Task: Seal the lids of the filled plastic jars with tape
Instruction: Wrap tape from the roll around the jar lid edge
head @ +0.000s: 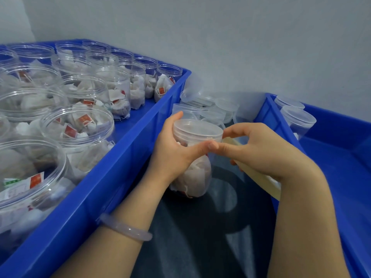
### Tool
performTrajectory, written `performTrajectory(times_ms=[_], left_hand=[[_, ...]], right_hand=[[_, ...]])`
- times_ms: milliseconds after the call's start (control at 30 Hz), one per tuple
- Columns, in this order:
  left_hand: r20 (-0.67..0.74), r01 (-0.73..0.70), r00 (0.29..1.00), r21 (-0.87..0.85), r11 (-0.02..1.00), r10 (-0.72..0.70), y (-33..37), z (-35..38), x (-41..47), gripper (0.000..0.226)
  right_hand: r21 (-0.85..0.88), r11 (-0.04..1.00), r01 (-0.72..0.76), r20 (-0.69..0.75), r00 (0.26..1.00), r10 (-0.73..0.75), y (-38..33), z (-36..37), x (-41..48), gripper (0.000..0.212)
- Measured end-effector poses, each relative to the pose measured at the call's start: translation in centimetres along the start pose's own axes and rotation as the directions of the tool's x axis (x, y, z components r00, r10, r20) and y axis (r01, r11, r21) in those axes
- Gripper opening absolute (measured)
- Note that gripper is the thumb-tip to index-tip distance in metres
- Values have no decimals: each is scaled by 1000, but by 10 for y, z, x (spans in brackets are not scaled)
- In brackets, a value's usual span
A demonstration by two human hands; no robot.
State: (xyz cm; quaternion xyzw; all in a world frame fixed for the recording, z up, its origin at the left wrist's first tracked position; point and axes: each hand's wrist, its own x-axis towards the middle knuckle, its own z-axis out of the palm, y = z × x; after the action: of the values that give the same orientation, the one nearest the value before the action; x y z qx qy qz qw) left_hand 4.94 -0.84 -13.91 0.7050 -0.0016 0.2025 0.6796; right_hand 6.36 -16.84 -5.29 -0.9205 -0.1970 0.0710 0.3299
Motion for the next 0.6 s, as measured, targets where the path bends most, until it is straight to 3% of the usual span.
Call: performTrajectory(times_ms=[67, 133, 233, 367, 600], left_hand=[[4, -6, 1000, -36, 999, 6, 1, 0, 0, 118], [8, -3, 1000, -72, 997, 3, 1, -3, 2, 105], [35, 33, 999, -163, 986, -28, 0, -3, 3, 98], [93, 103, 993, -294, 950, -79, -1, -2, 3, 107], [180, 126, 982, -356, 926, -64, -4, -1, 0, 107]], right_hand=[[44, 999, -14, 104, 994, 9, 4, -5, -6, 67], [73, 997, -21, 157, 988, 9, 5, -9, -11, 62], [40, 999, 8, 55, 998, -10, 6, -11, -11, 69], [30, 1000, -1, -3, 1000, 1, 5, -12, -10, 86], [194, 980, -47, 129, 991, 22, 11, -6, -7, 67]])
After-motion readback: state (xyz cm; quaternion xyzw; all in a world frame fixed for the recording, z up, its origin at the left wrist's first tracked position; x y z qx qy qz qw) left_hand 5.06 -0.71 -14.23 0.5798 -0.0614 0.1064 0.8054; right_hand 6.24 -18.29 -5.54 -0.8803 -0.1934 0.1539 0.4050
